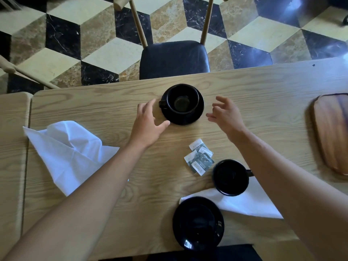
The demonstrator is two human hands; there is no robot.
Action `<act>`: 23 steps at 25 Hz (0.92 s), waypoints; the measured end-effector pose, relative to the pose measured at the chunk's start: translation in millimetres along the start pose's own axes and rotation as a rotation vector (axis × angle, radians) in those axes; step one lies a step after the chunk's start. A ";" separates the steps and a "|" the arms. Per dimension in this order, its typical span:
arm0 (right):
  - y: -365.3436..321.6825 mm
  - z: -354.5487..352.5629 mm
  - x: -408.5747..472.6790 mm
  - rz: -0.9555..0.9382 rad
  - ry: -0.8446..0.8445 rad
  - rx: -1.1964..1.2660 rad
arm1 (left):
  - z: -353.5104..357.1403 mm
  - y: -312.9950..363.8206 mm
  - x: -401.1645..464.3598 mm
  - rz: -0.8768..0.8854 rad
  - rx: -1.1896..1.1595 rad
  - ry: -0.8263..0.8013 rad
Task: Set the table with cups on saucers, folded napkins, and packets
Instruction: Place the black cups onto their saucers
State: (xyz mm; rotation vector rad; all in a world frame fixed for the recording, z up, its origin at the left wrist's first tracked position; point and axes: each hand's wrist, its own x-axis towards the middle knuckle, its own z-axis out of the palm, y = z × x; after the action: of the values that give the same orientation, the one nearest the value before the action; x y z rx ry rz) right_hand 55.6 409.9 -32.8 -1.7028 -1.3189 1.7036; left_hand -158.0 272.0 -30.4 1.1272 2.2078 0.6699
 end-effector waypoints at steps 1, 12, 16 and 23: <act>3.5 -9.5 -8.5 0.008 0.025 -0.020 | 0.4 1.6 -10.8 -0.011 -0.019 0.008; 78.8 -103.7 -140.9 -0.026 0.223 -0.515 | 62.0 42.4 -132.1 0.002 -0.140 -0.310; 106.2 -120.3 -155.0 0.038 0.151 -0.461 | 92.4 55.8 -145.7 -0.159 -0.258 -0.361; 124.3 -129.0 -136.9 -0.036 -0.056 -0.358 | 134.2 69.0 -161.1 -0.367 -0.419 -0.251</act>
State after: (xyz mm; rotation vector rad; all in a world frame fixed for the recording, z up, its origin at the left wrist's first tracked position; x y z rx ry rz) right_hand 241.4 282.3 -34.1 -1.8142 -1.7556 1.5755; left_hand 49.3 196.7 -40.2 0.5432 1.8734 0.7380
